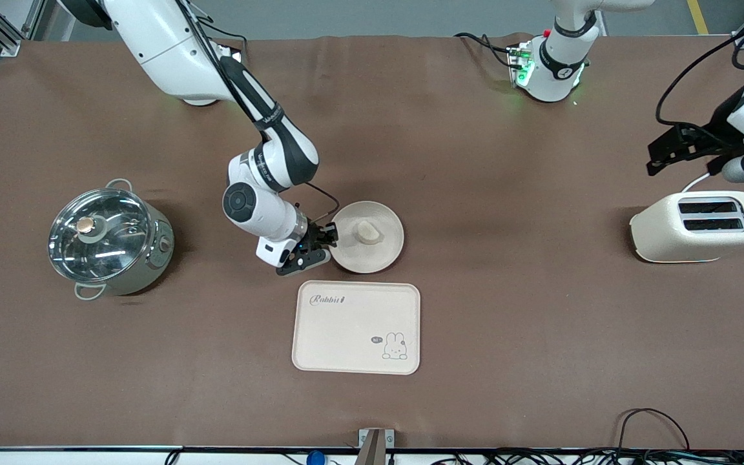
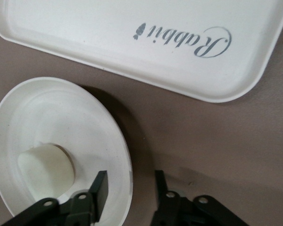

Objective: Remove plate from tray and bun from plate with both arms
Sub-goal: 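Release the plate with the right gripper while the left gripper reaches the bun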

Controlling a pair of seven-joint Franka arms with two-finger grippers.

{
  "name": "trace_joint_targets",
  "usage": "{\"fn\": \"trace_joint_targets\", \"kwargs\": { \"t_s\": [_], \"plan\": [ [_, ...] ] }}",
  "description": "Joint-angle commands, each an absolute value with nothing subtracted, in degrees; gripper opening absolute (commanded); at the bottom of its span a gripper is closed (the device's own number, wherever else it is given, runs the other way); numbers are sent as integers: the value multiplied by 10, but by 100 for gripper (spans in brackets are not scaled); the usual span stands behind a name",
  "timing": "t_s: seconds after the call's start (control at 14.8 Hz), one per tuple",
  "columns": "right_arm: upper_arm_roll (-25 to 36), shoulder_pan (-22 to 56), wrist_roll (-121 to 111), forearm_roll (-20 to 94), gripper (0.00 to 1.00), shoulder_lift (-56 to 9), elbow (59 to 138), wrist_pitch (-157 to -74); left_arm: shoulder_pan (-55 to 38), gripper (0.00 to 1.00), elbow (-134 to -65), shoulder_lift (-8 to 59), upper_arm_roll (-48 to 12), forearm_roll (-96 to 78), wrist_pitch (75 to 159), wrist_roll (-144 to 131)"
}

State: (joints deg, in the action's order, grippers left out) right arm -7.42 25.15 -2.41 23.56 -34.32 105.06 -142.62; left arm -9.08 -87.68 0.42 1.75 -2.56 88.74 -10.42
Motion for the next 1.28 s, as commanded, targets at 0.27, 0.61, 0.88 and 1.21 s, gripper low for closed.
{"fn": "trace_joint_targets", "kwargs": {
  "t_s": [0.27,0.61,0.88,1.21],
  "plan": [
    [6,220,-31,179,100,-240,1018,-1286,-191,100,-870,137,-61,-62,1016,-408],
    [93,217,-27,96,100,-157,942,-1110,-293,100,-870,260,-71,-61,1195,-588],
    [143,207,-32,62,100,-116,885,-1028,-358,100,-870,338,-70,-53,1304,-704],
    [138,149,-47,47,100,-22,890,-940,-409,100,-879,421,-68,-52,1433,-794]
  ]
}}
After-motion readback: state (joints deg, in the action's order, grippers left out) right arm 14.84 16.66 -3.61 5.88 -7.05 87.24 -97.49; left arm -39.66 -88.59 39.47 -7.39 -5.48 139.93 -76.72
